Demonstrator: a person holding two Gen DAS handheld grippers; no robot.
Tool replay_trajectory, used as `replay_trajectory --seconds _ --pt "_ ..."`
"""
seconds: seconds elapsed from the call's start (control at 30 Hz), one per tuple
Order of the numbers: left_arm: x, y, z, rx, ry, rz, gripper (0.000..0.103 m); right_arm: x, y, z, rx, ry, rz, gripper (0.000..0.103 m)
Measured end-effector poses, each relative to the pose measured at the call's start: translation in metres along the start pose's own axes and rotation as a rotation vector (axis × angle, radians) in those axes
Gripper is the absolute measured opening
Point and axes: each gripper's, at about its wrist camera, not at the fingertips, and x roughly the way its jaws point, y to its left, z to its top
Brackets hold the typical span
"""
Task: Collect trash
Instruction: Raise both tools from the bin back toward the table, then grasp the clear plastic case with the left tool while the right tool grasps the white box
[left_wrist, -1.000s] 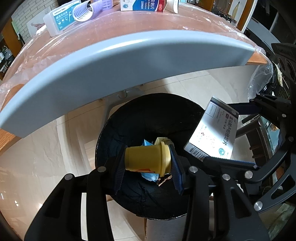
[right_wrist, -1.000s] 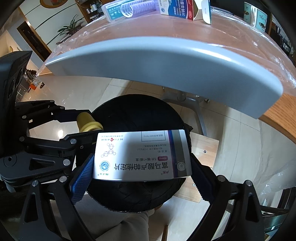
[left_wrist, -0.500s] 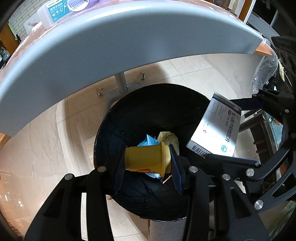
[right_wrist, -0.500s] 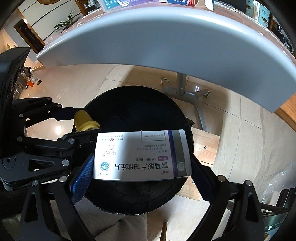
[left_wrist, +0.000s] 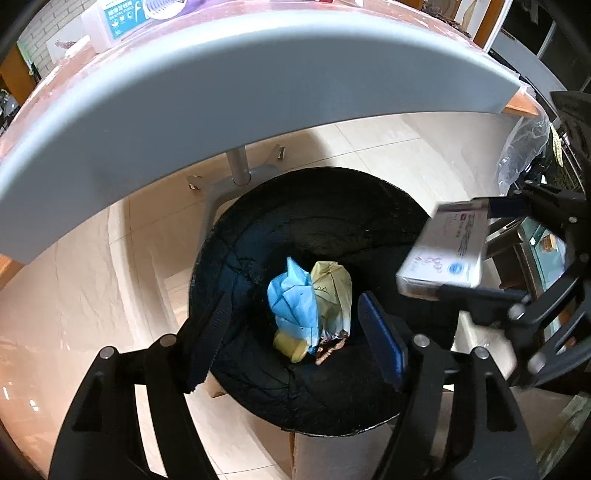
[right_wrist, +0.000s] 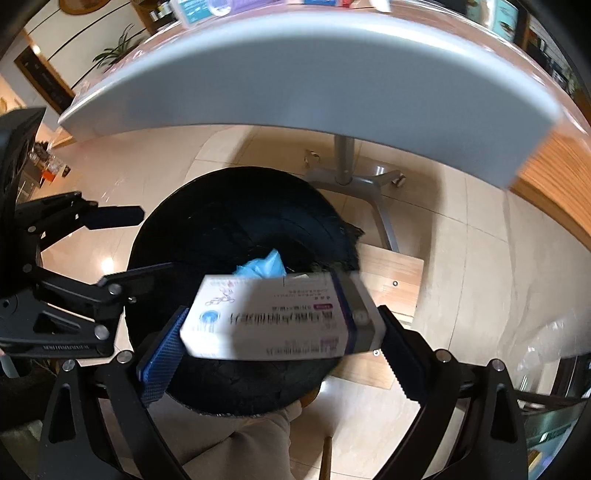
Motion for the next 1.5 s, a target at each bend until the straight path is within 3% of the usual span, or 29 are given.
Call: replay_trajectory --seconds 0.17,0.33,0.37,0.47,0.53,0.6,0.83,1.03,1.27,1.5 --pt "-0.024 0.006 -0.003 -0.015 -0.039 -0.015 0.072 -0.044 -0.009 -0.007 0.016 -0.092 -0.015 0.095" --pt "-0.084 0.003 0.006 0.000 -0.174 -0.056 0.072 -0.118 0.001 -0.001 -0.037 -0.303 -0.019 0.095" --pt "-0.098 0.002 0.010 0.009 -0.216 -0.055 0.076 -0.129 0.003 0.001 -0.050 -0.343 -0.023 0.097" --pt "-0.137 0.003 0.023 0.016 -0.371 0.018 0.097 -0.168 0.010 0.015 -0.084 -0.521 -0.012 0.099" --pt "-0.158 0.009 0.034 0.005 -0.498 0.099 0.101 -0.187 0.008 0.026 -0.093 -0.662 0.022 0.099" --pt "-0.166 0.019 0.048 -0.026 -0.552 0.159 0.101 -0.192 0.008 0.045 -0.085 -0.713 0.027 0.099" --pt "-0.150 0.060 0.093 -0.093 -0.475 0.141 0.101 -0.160 0.005 0.105 -0.118 -0.604 -0.034 0.099" --pt "-0.135 0.083 0.108 -0.082 -0.452 0.159 0.101 -0.134 0.005 0.120 -0.143 -0.543 -0.065 0.099" --pt "-0.105 0.108 0.140 -0.073 -0.400 0.146 0.101 -0.091 -0.006 0.161 -0.183 -0.446 -0.122 0.099" --pt "-0.081 0.130 0.165 -0.063 -0.364 0.130 0.101 -0.056 -0.020 0.191 -0.185 -0.366 -0.109 0.099"
